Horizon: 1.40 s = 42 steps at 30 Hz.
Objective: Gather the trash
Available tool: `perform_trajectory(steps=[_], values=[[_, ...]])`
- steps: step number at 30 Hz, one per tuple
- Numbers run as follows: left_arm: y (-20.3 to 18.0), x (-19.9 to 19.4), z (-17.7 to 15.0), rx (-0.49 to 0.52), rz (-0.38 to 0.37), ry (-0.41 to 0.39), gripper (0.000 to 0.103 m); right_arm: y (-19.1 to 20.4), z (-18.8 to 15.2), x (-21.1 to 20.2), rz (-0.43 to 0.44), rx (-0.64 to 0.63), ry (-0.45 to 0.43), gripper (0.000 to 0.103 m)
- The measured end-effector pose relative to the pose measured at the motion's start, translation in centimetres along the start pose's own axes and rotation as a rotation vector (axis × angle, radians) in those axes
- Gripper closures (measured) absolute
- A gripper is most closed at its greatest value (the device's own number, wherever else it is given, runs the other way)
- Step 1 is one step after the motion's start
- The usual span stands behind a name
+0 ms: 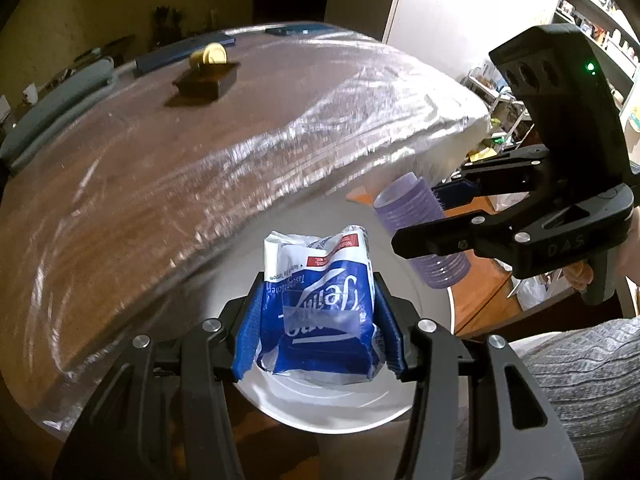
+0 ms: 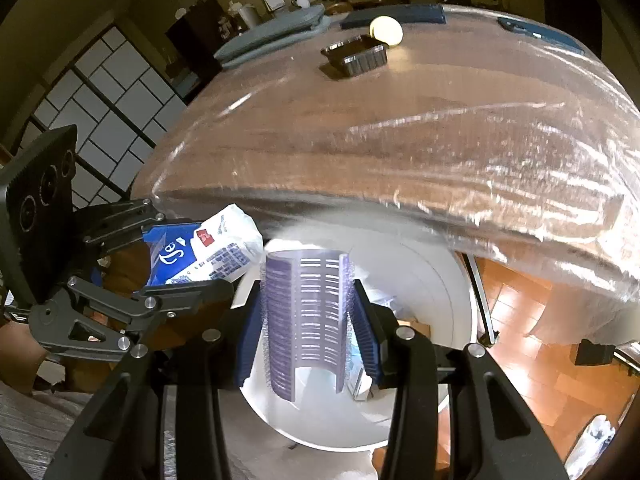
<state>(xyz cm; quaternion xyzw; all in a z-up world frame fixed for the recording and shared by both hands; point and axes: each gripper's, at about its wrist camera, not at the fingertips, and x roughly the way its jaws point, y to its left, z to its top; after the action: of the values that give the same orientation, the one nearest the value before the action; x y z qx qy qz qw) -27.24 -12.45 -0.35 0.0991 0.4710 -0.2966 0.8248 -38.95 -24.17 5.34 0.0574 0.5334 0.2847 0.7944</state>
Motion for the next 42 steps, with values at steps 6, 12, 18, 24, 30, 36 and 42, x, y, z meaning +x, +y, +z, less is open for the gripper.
perform_trajectory(steps=[6, 12, 18, 24, 30, 36, 42], values=[[-0.1, 1.6, -1.3, 0.004, 0.009, 0.048, 0.052, -0.2, -0.8, 1.4, -0.018, -0.004, 0.033, 0.061], [0.0, 3.2, -2.3, 0.004, 0.023, 0.091, 0.052, -0.7, -1.3, 3.0, -0.044, -0.004, 0.058, 0.061], [0.1, 4.4, -3.3, 0.007, 0.037, 0.127, 0.052, -1.3, -1.6, 4.5, -0.055, 0.011, 0.079, 0.061], [0.1, 5.6, -3.6, 0.009, 0.047, 0.152, 0.052, -1.8, -1.7, 6.0, -0.065, 0.025, 0.104, 0.061], [0.0, 6.5, -3.8, 0.013, 0.057, 0.175, 0.052, -1.3, -1.4, 7.6, -0.073, 0.024, 0.136, 0.061], [-0.4, 7.6, -2.7, 0.013, 0.062, 0.186, 0.052, -1.0, -1.6, 8.9, -0.084, 0.017, 0.162, 0.061], [-0.7, 8.5, -2.6, 0.01, 0.045, 0.201, 0.045, -1.3, -1.6, 10.1, -0.093, 0.024, 0.192, 0.052]])
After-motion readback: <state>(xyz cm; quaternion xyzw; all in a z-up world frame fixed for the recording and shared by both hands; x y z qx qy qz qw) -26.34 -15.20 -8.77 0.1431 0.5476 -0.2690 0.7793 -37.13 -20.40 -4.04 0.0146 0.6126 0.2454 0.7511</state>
